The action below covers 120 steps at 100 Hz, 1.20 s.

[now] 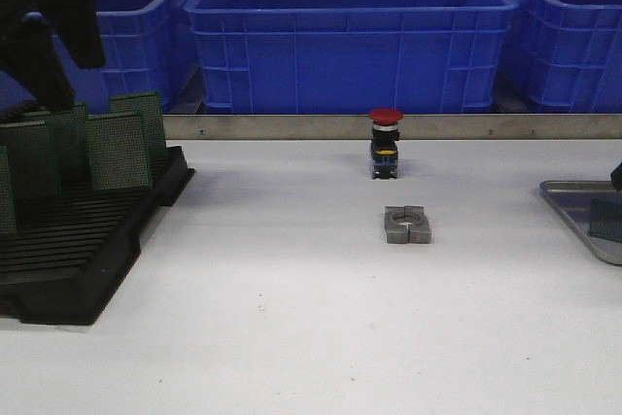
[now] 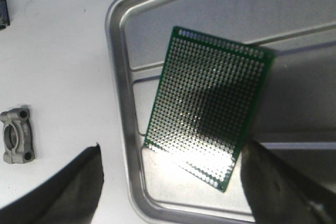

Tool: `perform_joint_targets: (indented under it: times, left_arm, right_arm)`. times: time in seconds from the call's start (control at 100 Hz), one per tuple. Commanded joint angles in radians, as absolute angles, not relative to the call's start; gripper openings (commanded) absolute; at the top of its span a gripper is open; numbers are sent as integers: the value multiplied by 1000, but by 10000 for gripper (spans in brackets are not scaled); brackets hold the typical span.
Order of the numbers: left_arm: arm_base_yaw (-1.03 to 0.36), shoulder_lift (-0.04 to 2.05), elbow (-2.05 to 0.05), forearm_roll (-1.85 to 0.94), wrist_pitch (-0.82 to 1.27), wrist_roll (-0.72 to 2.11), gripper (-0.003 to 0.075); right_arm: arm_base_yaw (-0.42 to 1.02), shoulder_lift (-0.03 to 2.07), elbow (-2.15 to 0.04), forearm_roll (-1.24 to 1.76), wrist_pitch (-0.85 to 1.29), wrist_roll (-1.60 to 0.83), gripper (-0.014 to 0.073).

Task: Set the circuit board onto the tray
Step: 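Reach the left gripper into the rack and grasp another green board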

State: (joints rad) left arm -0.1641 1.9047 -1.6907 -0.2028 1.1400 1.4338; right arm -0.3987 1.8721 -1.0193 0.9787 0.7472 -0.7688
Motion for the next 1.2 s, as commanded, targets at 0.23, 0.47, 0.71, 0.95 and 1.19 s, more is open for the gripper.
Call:
perform_joint_targets:
  times: [0.23,0.47,0.71,0.95,1.19]
  left_arm:
    - [-164,1910,-1721,-283,1051,1485,556]
    - [-164,1967,-1721,-298,1035,1485,556]
    - [-164,1989,-1721,-324,1033,1485,556]
    - [-164,1989,-1721,-324,1033,1483,422]
    - [-164,1989,-1721,-324,1008,1483,146]
  right_arm:
    - [-406,1827,-1044,1003,776,-779,562]
    - [-406,1827,-1044,1003,776,-779,562]
    - [-406,1827,-1044,1003,776,-779,562]
    - [-406,1827,-1044,1003,776,-779,562]
    - [-406,1827,-1044,1003,773,-779,562]
